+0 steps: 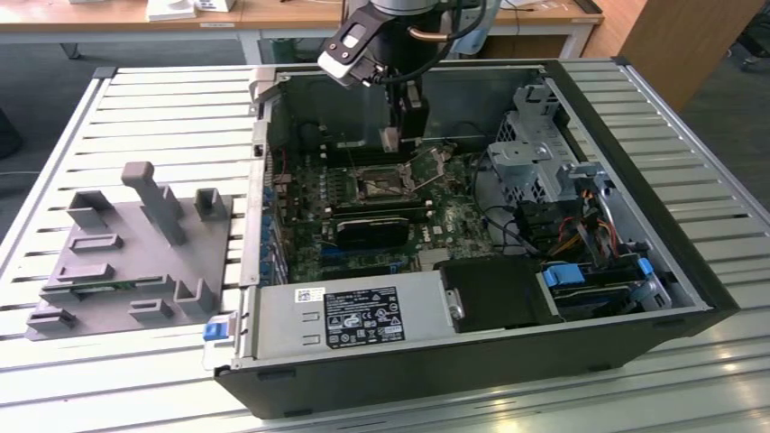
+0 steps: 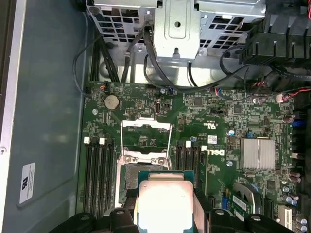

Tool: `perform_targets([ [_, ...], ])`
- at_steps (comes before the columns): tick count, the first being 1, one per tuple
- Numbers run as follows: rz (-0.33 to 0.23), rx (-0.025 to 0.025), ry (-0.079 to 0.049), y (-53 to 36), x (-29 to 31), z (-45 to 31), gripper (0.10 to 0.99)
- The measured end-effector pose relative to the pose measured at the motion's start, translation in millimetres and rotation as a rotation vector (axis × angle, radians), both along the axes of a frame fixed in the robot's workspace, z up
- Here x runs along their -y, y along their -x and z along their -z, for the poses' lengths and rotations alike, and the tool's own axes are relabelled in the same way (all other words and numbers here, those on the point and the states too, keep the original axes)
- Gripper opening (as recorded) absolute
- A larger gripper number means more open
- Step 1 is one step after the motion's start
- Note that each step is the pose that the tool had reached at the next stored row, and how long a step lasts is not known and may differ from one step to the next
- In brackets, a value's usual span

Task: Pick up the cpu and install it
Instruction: 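Place the cpu into insertion slot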

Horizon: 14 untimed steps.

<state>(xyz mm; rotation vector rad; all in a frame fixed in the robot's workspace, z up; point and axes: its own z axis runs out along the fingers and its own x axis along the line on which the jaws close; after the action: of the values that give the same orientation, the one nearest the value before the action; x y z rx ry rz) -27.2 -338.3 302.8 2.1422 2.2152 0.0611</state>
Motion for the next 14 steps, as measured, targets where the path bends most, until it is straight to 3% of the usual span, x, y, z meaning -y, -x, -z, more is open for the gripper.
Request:
perform_targets([
  [14, 0.0, -0.0004, 0.0, 0.0, 0.0, 7.4, 0.537],
])
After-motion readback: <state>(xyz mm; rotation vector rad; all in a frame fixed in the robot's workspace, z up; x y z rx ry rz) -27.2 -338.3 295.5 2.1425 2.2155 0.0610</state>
